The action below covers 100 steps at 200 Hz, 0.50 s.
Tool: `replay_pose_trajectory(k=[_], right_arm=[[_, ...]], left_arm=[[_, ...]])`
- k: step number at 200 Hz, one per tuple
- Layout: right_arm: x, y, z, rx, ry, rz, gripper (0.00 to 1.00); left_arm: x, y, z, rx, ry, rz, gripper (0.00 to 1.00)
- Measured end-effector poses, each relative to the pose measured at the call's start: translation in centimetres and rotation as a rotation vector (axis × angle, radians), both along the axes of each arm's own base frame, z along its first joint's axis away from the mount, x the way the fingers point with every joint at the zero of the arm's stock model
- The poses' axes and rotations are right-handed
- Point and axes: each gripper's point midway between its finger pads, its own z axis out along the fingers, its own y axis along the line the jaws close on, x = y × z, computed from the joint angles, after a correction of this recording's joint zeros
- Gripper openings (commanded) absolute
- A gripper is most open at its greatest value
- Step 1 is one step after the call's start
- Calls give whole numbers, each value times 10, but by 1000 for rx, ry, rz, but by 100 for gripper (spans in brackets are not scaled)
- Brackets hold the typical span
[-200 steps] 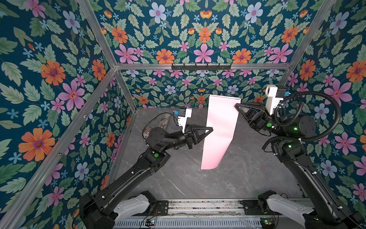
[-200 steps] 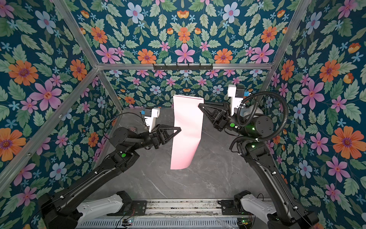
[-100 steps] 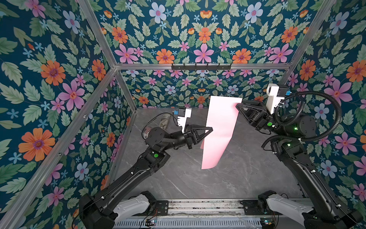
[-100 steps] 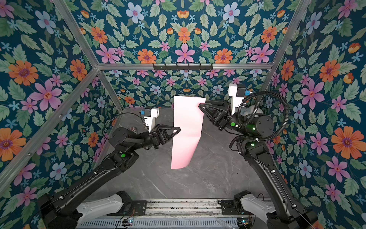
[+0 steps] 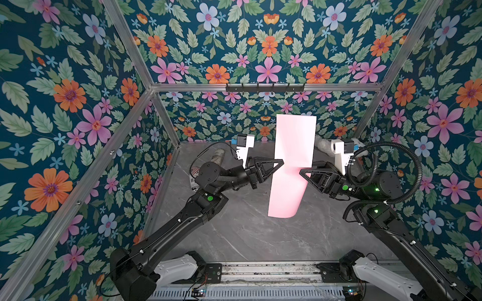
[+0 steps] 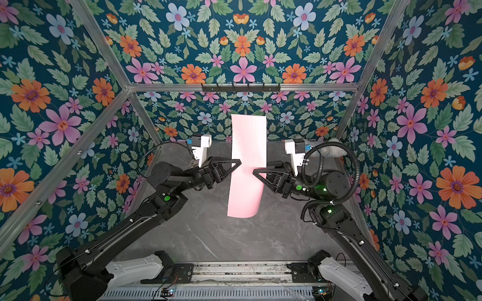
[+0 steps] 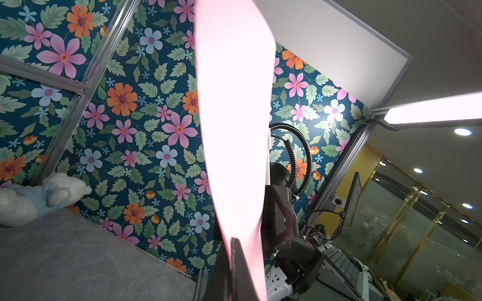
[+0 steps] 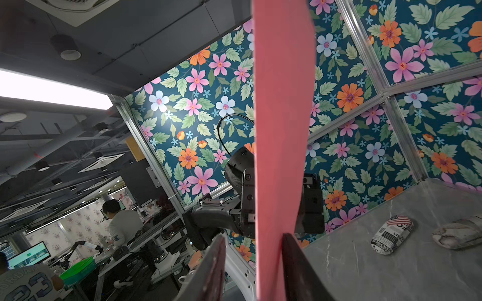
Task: Fold the rectangular paper in half along the long edge
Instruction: Fold the paper.
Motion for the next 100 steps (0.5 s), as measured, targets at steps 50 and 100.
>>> replay_pose_trajectory(k=[50,100], right_arm=[[6,0,-14,-31,31,-37,0],[7,-3,-14,-62,30,-78,45]], left_arm=[[-3,3,9,-21,-8,-1,0],[-5,5,11,-18,-2,-3,0]])
